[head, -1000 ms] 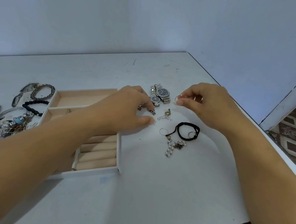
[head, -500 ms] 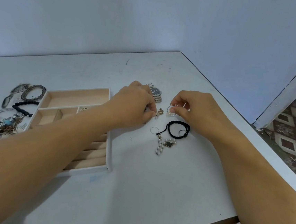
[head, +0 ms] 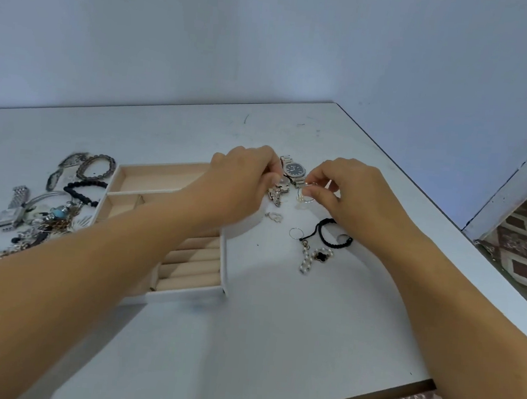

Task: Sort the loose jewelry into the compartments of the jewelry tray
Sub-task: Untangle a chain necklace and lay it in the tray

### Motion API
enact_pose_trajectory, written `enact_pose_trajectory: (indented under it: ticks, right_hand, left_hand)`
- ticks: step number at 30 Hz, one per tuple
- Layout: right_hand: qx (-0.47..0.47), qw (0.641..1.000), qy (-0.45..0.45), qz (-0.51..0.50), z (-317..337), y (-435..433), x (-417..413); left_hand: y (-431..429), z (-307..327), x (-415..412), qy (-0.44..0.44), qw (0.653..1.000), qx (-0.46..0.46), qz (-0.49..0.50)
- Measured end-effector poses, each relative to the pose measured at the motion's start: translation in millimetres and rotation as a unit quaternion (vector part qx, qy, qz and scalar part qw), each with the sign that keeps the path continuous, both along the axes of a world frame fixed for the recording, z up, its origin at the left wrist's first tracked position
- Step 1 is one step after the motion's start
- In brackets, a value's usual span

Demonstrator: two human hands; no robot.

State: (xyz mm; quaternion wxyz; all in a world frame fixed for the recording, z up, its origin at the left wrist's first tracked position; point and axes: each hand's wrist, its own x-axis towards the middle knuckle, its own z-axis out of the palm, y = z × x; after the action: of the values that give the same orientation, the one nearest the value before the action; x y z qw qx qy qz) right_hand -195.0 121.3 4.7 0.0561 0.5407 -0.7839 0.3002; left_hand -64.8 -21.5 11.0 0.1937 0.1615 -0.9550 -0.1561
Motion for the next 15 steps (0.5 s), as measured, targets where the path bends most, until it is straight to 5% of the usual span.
enact_pose_trajectory:
  ticks: [15]
  right_hand:
    - [-0.016, 0.991, 0.06, 0.12, 29, -65, 85]
  left_hand:
    - [-30, 39, 139, 0.132, 0.983, 0.081, 0.1]
